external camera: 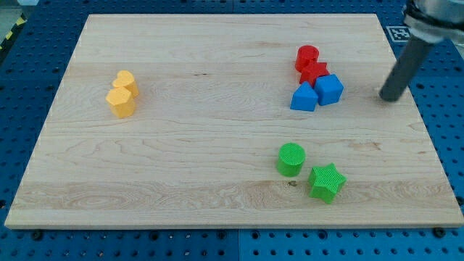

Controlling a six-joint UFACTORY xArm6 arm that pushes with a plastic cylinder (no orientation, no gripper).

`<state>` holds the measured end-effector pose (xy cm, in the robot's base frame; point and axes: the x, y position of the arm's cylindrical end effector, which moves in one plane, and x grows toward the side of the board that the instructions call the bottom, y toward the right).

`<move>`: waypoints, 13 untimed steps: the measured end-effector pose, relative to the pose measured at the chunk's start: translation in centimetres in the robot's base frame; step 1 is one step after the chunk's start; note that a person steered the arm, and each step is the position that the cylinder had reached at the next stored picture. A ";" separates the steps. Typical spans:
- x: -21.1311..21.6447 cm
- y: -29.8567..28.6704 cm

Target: Slide the red star parallel right side of the blue cube

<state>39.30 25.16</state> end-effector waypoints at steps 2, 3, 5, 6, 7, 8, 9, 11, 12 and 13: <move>-10.1 -8.9; -12.9 -13.6; -7.1 -18.2; -4.4 -18.1; -4.0 -15.0; -4.0 -10.2; -3.5 -8.7; -1.0 -13.0; 0.9 -8.1; 0.8 -6.2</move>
<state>40.07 18.97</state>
